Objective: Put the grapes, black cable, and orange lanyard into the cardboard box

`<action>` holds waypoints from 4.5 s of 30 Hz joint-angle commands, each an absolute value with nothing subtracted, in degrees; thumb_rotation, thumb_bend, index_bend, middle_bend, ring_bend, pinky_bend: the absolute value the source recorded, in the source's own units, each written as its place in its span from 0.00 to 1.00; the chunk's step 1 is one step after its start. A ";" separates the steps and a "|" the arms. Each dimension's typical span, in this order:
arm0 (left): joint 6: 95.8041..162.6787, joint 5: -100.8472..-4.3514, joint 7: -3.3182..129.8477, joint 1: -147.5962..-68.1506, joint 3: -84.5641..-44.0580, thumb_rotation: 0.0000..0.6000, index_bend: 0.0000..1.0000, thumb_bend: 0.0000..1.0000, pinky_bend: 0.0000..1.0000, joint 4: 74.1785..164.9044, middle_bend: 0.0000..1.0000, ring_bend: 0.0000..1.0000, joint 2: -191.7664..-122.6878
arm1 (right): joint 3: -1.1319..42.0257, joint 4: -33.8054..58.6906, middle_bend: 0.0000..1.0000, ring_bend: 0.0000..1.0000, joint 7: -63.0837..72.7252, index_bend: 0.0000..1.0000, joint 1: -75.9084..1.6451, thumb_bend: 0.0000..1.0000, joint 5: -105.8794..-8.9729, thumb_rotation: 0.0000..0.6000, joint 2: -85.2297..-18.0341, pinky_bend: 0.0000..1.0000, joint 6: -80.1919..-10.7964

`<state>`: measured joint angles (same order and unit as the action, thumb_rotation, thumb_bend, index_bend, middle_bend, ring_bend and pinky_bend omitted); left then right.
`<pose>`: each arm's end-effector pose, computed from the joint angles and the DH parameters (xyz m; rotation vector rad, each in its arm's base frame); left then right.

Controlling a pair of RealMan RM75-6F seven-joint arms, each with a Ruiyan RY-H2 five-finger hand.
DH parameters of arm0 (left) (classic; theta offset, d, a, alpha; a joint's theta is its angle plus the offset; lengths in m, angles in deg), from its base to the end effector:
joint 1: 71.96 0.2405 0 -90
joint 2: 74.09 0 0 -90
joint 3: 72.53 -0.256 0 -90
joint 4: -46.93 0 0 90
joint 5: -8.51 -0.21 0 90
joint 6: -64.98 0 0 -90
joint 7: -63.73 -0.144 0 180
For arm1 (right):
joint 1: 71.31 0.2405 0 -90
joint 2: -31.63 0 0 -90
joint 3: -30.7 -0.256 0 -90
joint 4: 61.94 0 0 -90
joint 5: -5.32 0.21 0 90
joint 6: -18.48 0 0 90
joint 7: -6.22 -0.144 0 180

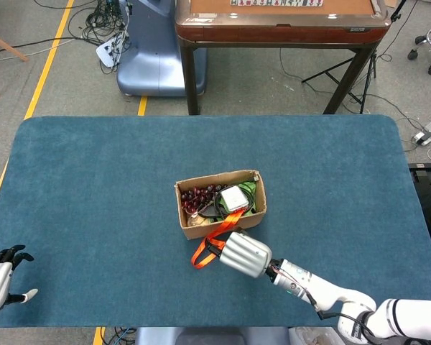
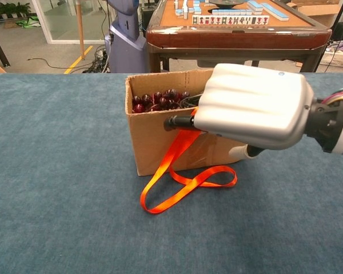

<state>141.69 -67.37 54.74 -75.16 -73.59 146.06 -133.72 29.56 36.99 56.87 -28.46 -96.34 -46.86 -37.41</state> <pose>-0.3342 0.1502 0.1536 -1.3854 -1.0675 -0.5759 -0.0923 -0.2525 0.0024 2.2704 0.3358 0.8639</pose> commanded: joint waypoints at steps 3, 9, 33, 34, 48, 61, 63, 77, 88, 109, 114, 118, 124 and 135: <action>141.69 -67.30 54.74 -75.17 -73.57 1.00 0.34 0.01 0.36 146.06 0.17 0.16 -133.70 | 30.03 32.45 0.98 0.98 55.17 0.24 -26.76 0.00 -99.59 1.00 -49.35 1.00 -36.65; 141.69 -67.28 54.81 -75.13 -73.60 1.00 0.34 0.01 0.36 146.05 0.17 0.16 -133.71 | 30.22 28.32 0.98 0.98 53.82 0.26 -25.70 0.00 -100.75 1.00 -51.67 1.00 -35.72; 141.85 -67.77 55.26 -75.03 -73.74 1.00 0.34 0.01 0.36 146.03 0.17 0.16 -133.49 | 29.24 18.19 0.98 0.98 52.26 0.33 -22.81 0.01 -100.33 1.00 -60.83 1.00 -33.66; 141.83 -67.69 55.36 -75.01 -73.72 1.00 0.34 0.01 0.36 146.09 0.17 0.16 -133.46 | 29.22 18.02 0.98 0.98 52.19 0.33 -22.74 0.01 -100.28 1.00 -60.97 1.00 -33.65; 141.40 -66.75 54.95 -75.11 -73.55 1.00 0.34 0.01 0.36 146.07 0.17 0.16 -133.54 | 27.70 17.73 0.98 0.98 56.02 0.37 -22.38 0.11 -97.53 1.00 -61.33 1.00 -32.33; 141.48 -66.62 55.17 -75.04 -73.48 1.00 0.34 0.01 0.36 145.92 0.17 0.16 -133.66 | 28.13 15.73 0.98 0.98 58.29 0.44 -21.64 0.14 -99.28 1.00 -61.69 1.00 -34.08; 141.53 -66.72 55.15 -75.03 -73.51 1.00 0.34 0.01 0.36 145.92 0.17 0.16 -133.66 | 28.51 15.08 0.98 0.98 57.81 0.47 -21.38 0.14 -100.27 1.00 -61.84 1.00 -34.82; 141.34 -66.48 55.39 -74.99 -73.52 1.00 0.34 0.01 0.36 145.93 0.17 0.16 -133.49 | 29.83 12.08 0.98 0.98 56.01 0.64 -20.19 0.14 -103.36 1.00 -62.58 1.00 -36.62; 141.72 -67.01 55.37 -74.89 -73.62 1.00 0.34 0.01 0.36 145.94 0.17 0.16 -133.54 | 30.76 11.19 0.98 0.98 57.60 0.58 -18.01 0.14 -106.03 1.00 -62.11 1.00 -35.06; 141.43 -66.96 55.17 -74.94 -73.73 1.00 0.34 0.01 0.36 146.09 0.17 0.16 -133.29 | 31.38 7.65 0.98 0.98 57.58 0.56 -16.46 0.23 -108.49 1.00 -63.43 1.00 -35.82; 141.38 -66.72 55.00 -74.95 -73.68 1.00 0.34 0.01 0.36 146.03 0.17 0.16 -133.38 | 30.92 7.95 0.98 0.98 58.84 0.55 -16.68 0.29 -107.64 1.00 -63.37 1.00 -35.14; 141.30 -66.40 55.04 -74.95 -73.59 1.00 0.34 0.01 0.36 146.05 0.17 0.16 -133.39 | 30.90 8.09 0.98 0.98 59.19 0.55 -16.73 0.32 -107.38 1.00 -63.30 1.00 -34.90; 141.07 -66.07 54.99 -74.97 -73.59 1.00 0.34 0.01 0.36 146.13 0.17 0.16 -133.34 | 30.90 8.18 0.98 0.98 59.78 0.55 -16.81 0.35 -107.10 1.00 -63.35 1.00 -34.62; 141.18 -66.54 55.05 -74.99 -73.70 1.00 0.34 0.01 0.36 146.05 0.17 0.16 -133.28 | 31.11 8.90 0.98 0.98 59.46 0.55 -17.09 0.40 -107.30 1.00 -62.85 1.00 -35.77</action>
<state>141.17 -66.54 55.06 -74.99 -73.69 146.06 -133.29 31.05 8.78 59.62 -17.05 -107.20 -62.93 -35.60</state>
